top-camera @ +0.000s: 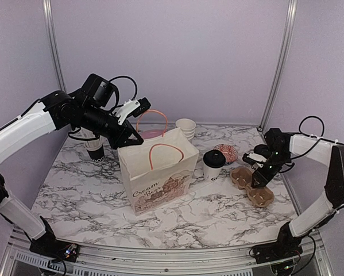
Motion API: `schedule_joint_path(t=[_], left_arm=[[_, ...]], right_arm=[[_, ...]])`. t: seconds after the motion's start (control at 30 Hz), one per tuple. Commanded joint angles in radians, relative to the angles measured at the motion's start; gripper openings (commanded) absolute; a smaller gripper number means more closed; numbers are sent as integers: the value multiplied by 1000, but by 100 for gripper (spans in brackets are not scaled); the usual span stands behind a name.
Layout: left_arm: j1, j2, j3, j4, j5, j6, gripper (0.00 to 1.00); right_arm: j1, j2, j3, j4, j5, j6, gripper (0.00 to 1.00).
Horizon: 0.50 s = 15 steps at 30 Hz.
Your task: Pack the takeout coffee
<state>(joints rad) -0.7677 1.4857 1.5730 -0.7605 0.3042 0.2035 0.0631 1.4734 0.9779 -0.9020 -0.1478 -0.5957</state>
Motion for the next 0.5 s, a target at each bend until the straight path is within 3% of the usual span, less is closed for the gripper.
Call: schedule_joint_path(t=[0.0,0.47], left_arm=[[-7,-27,-14,-9,-5,11,0],[-8,-23,-19,-8,-5,10,0]], right_arm=[[1,40,47,21,-18,35,54],[65,117,105,19,-23,73,49]])
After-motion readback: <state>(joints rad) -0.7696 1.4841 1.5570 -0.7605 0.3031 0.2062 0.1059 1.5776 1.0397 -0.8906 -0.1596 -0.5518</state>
